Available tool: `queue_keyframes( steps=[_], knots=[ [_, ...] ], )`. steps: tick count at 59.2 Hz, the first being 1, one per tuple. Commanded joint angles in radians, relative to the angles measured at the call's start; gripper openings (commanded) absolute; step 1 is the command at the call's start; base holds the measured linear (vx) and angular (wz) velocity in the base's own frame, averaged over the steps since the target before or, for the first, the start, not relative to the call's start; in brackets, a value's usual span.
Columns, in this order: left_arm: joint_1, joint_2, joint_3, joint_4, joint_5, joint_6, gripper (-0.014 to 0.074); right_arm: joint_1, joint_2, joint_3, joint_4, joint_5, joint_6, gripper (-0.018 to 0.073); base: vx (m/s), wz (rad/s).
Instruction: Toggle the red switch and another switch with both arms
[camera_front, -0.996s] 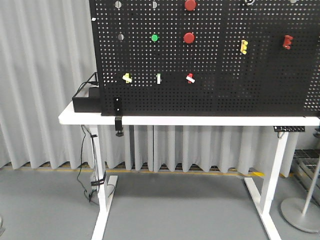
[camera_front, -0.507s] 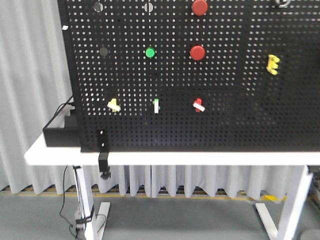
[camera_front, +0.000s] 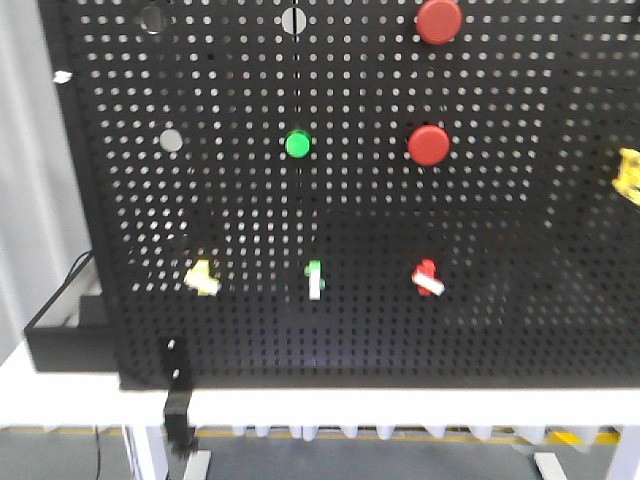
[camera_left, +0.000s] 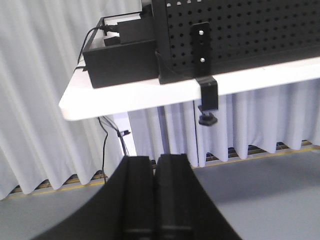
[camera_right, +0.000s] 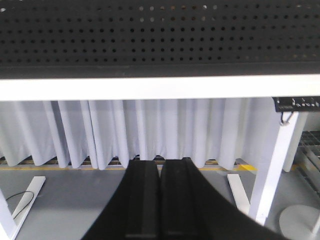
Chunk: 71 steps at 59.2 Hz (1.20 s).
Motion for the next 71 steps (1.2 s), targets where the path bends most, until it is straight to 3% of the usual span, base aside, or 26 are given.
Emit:
queue_keyframes(
  steps=[1,71],
  knots=[
    [0.002,-0.005,0.019,-0.007,-0.08,-0.012,0.0002,0.0,-0.013,0.004,0.0,-0.085,-0.002,-0.0006,0.28,-0.01],
    [0.002,-0.005,0.019,-0.007,-0.08,-0.012,0.0002,0.0,-0.013,0.004,0.0,-0.085,-0.002,-0.0006,0.13,-0.01]
  ],
)
